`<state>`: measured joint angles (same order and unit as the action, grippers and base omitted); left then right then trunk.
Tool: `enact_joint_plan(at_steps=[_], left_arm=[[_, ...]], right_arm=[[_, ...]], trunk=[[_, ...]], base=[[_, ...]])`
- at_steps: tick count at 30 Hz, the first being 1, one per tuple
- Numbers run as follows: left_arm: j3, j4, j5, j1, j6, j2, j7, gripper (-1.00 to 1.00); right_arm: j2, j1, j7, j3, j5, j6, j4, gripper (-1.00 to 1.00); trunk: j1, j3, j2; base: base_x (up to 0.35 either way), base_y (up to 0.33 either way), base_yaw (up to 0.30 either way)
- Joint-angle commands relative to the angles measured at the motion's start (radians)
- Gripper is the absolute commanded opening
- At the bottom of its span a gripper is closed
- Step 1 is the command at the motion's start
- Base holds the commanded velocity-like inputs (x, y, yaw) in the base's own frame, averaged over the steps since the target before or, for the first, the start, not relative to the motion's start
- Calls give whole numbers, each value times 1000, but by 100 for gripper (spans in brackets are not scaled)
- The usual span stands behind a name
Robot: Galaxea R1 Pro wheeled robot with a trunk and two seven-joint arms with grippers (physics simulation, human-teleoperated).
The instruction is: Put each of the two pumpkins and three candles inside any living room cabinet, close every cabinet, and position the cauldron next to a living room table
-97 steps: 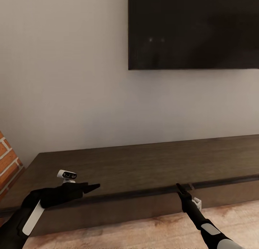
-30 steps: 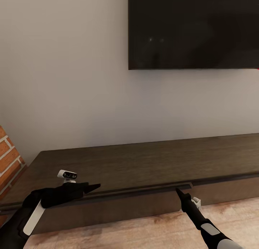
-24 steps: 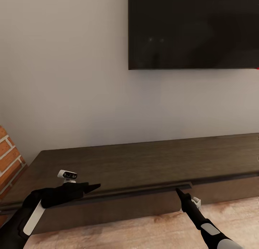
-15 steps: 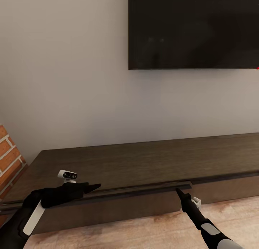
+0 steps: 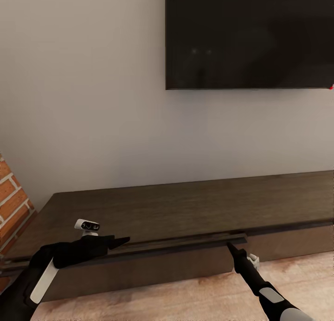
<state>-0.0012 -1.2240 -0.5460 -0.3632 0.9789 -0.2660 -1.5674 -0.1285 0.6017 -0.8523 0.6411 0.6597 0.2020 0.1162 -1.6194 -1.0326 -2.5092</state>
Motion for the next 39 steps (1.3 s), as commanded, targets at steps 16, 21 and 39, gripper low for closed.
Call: enact_joint_plan(at_steps=[16, 21, 39], left_arm=[[0, 0, 0, 0, 11, 1, -3, 100], [0, 0, 0, 0, 11, 1, -3, 100], [0, 0, 0, 0, 11, 1, -3, 100]], right_arm=[[-12, 1, -19, 8, 27, 15, 0, -100], [-14, 1, -19, 8, 28, 18, 0, -100], [-14, 1, 1, 8, 26, 16, 3, -100]], trunk=[[1, -1, -1], [1, -1, -1], [1, -1, -1]], base=[[-11, 0, 0], [-62, 0, 0], [-14, 0, 0]])
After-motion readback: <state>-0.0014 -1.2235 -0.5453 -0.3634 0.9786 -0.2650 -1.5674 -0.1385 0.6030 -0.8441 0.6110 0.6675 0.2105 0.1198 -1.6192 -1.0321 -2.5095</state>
